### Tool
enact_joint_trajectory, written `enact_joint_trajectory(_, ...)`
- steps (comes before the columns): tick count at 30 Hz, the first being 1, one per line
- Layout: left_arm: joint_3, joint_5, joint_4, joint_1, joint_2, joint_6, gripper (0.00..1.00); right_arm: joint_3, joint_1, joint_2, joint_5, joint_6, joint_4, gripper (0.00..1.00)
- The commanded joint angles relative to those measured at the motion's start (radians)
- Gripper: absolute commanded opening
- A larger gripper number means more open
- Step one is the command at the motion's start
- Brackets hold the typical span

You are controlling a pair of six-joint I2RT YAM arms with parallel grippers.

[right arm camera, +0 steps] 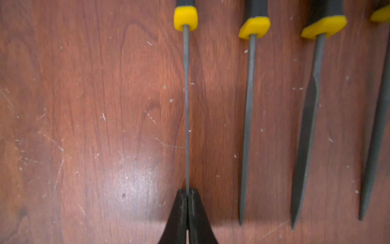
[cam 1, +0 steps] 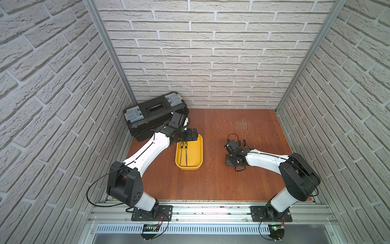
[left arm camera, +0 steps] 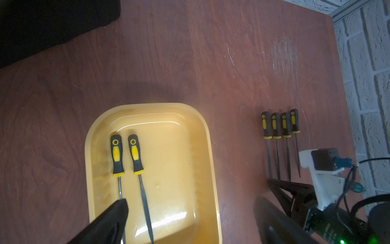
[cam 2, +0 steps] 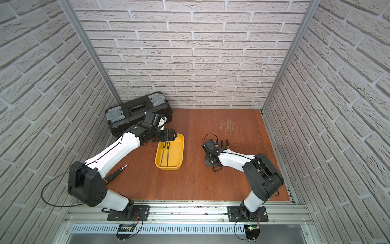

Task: Take the file tool out of the storage box
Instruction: Place the file tool at the center of the board.

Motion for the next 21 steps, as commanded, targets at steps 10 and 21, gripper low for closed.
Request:
enact_joint_trajectory(10, 0.012, -0.01, 0.006, -0.006, 0.007, 0.011, 0.98, -0.019, -0.008, 0.018, 0.013, -0.012, 0.02, 0.03)
enact_joint_trajectory(21, 0.015, -0.006, 0.006, -0.005, 0.013, 0.012, 0.98, -0.021, -0.007, 0.015, 0.02, -0.017, 0.014, 0.15)
